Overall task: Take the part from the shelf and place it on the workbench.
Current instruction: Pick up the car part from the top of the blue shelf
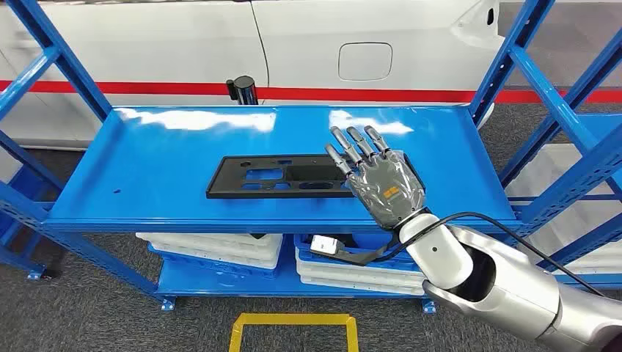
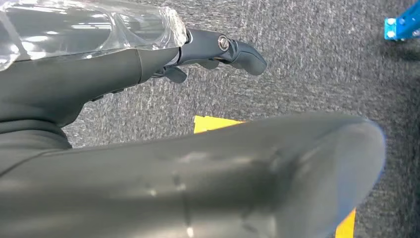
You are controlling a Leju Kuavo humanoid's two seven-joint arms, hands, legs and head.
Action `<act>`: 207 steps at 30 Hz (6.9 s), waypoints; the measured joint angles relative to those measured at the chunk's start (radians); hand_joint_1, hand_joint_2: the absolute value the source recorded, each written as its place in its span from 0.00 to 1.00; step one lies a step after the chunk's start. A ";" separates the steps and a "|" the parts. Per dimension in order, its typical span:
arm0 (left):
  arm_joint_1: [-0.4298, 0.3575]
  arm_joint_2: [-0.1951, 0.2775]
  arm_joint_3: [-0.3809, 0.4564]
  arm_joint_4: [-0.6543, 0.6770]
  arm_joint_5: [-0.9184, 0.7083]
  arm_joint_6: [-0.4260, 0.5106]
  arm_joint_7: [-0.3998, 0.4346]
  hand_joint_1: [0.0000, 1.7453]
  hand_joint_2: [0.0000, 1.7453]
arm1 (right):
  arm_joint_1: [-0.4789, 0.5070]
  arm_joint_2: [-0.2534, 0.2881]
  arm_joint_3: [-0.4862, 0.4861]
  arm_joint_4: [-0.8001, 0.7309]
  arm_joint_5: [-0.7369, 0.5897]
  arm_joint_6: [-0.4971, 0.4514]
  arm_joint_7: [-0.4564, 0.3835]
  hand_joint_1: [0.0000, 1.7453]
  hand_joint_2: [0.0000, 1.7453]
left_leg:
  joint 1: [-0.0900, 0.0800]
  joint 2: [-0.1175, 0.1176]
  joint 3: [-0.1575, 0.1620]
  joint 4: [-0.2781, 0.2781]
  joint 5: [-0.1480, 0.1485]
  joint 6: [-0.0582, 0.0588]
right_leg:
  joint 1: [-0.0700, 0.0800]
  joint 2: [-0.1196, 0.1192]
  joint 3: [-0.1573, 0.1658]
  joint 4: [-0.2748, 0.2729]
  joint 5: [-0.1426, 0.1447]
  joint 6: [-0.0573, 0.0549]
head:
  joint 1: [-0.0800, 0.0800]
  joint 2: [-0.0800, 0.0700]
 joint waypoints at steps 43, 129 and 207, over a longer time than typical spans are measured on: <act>0.005 -0.023 -0.030 0.000 -0.011 0.001 0.024 0.00 0.00 | -0.060 0.084 0.076 0.087 0.007 -0.083 0.039 0.00 1.00 | 0.014 0.004 -0.079 0.154 -0.047 -0.036 | -0.006 -0.001 0.004 -0.003 0.004 -0.025 | -0.003 0.000; -0.001 -0.030 -0.035 0.000 -0.009 0.022 0.023 0.00 0.00 | -0.080 0.104 0.123 0.184 -0.267 0.048 0.078 0.00 1.00 | 0.010 0.003 -0.028 0.109 -0.086 -0.037 | -0.005 -0.001 -0.006 -0.004 0.012 -0.027 | -0.003 0.000; 0.049 -0.068 -0.029 0.016 0.112 0.012 -0.012 0.00 0.00 | -0.019 -0.030 -0.122 -0.359 -0.387 0.700 0.172 0.00 1.00 | 0.008 0.007 0.029 -0.008 -0.012 0.009 | -0.003 0.001 -0.085 0.224 -0.132 0.012 | 0.002 0.000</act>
